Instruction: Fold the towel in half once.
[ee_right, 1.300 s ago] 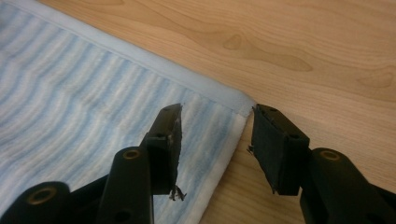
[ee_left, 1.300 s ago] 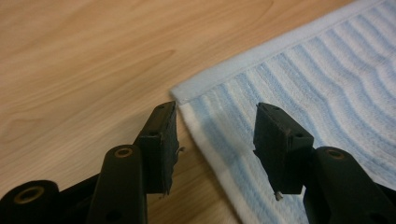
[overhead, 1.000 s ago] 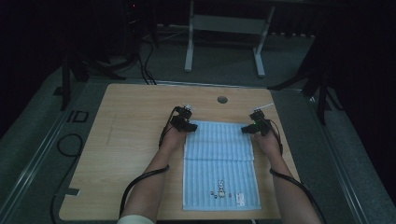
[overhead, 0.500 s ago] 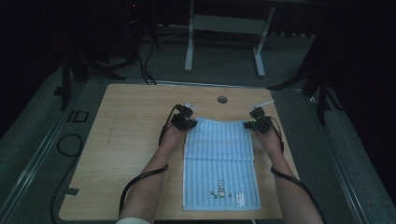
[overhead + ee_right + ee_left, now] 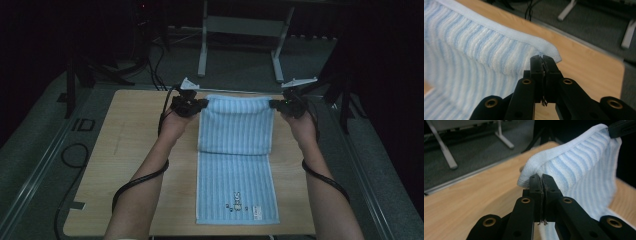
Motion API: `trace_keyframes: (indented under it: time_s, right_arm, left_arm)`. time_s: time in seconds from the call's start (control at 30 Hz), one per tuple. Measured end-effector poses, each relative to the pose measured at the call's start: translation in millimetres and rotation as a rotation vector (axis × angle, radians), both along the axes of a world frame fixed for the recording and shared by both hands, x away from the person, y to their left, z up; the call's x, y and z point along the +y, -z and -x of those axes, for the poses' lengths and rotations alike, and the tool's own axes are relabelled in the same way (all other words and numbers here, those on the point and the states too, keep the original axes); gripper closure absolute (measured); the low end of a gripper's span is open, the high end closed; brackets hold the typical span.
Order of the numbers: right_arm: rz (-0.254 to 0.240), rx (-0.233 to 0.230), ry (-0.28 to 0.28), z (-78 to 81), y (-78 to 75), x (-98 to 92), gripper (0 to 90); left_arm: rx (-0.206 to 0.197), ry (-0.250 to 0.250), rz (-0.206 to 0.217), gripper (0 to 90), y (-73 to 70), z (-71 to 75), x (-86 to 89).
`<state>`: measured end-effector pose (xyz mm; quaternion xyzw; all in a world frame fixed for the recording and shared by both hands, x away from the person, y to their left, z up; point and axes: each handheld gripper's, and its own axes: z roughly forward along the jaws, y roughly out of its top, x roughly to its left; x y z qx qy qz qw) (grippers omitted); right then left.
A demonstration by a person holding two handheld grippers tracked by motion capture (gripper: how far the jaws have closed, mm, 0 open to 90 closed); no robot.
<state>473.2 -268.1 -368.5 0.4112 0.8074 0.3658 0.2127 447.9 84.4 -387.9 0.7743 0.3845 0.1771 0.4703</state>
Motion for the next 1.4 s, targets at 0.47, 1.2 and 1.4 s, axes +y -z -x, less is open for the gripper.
trace_keyframes:
  time_s: [0.47,1.2,1.4]
  right_arm:
    - [-0.099,-0.041,-0.092,59.1,14.4,-23.0,88.5]
    - [-0.116,0.111,-0.223,180.6,119.5,-38.4,89.3]
    - [-0.118,0.214,-0.191,171.5,156.7,-42.4,89.3]
  left_arm:
    - [0.040,0.145,0.030,87.2,24.1,59.2,7.2]
    - [0.210,0.245,-0.012,86.5,129.9,165.1,-0.8]
    - [0.272,0.212,-0.035,86.6,148.8,156.8,-2.9]
